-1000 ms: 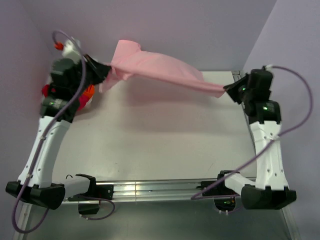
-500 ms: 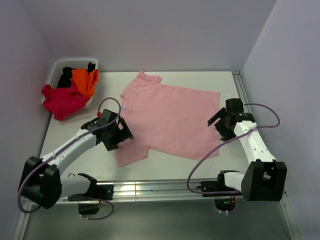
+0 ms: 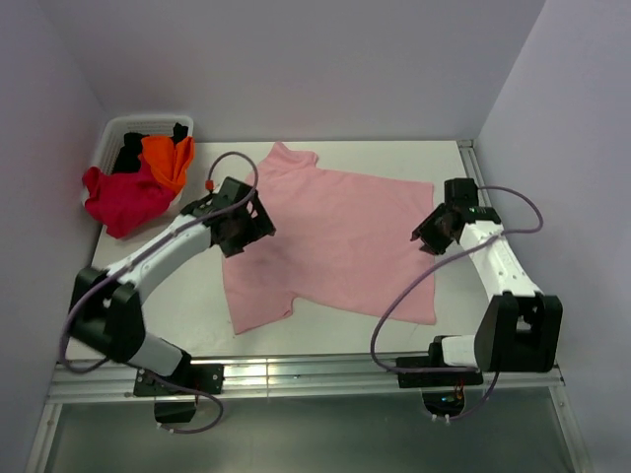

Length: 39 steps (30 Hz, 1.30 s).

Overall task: Fold and stack the t-shirts
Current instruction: Flatten out the tshirt

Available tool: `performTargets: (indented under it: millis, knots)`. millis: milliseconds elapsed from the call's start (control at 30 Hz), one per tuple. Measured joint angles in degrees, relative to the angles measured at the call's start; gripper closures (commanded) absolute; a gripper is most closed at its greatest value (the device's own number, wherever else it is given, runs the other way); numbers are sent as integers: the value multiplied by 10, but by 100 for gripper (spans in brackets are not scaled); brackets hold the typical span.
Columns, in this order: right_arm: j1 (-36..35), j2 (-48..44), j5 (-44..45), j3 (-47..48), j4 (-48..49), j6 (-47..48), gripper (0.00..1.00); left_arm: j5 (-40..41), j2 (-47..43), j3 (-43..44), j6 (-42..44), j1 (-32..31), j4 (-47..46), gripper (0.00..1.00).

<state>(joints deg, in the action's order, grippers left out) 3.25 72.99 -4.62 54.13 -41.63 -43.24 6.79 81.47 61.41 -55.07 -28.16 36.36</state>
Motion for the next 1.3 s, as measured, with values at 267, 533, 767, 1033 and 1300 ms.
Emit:
performTargets:
  millis: [267, 533, 767, 1033, 1300]
  knots:
    - [0, 175, -26, 88, 43, -6, 100, -1, 259, 206, 80, 45, -6, 31]
    - [-17, 336, 6, 201, 0, -12, 100, -27, 365, 275, 125, 103, 0, 77]
    - [-48, 446, 56, 353, -51, -12, 100, -60, 373, 250, 138, 119, -9, 100]
    - [-61, 550, 73, 482, -110, -6, 100, -82, 337, 191, 141, 125, -33, 100]
    - [-66, 638, 71, 632, -151, 4, 100, -96, 312, 153, 141, 134, -39, 100]
